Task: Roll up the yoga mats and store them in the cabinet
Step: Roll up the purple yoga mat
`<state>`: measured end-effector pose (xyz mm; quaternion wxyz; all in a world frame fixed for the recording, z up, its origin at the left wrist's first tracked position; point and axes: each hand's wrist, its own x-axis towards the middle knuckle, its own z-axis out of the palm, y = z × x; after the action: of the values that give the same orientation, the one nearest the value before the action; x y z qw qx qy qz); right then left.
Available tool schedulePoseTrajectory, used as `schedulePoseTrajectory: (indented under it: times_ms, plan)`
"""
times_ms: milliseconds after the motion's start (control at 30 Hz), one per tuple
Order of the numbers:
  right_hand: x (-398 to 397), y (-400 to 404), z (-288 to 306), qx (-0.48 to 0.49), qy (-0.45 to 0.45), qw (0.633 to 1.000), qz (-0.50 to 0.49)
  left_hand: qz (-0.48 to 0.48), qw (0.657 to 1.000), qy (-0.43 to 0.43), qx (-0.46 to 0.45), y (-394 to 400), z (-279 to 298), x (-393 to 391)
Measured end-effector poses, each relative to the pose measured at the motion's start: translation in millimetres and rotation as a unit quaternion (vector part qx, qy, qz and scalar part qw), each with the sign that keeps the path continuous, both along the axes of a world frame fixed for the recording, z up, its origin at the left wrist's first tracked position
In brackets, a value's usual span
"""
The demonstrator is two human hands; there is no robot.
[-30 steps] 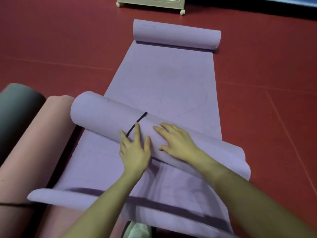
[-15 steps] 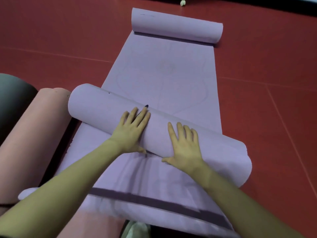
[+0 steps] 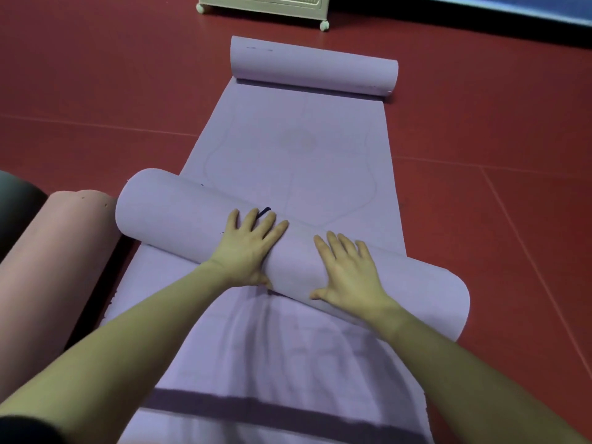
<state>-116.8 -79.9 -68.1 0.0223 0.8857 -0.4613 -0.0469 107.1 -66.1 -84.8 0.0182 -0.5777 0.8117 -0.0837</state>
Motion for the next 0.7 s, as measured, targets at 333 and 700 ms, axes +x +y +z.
schedulePoseTrajectory:
  times_ms: [333,700]
  plan:
    - [-29.7,16.3,-3.5,-0.063,-0.093,0.993,0.026,0.004,0.998,0.047,-0.034,26.1,-3.2,-19.5]
    - [-23.0,19.4,-8.1,-0.016,0.007,0.997,-0.077,0.027,0.998,-0.025,0.057,7.2,3.2,-17.8]
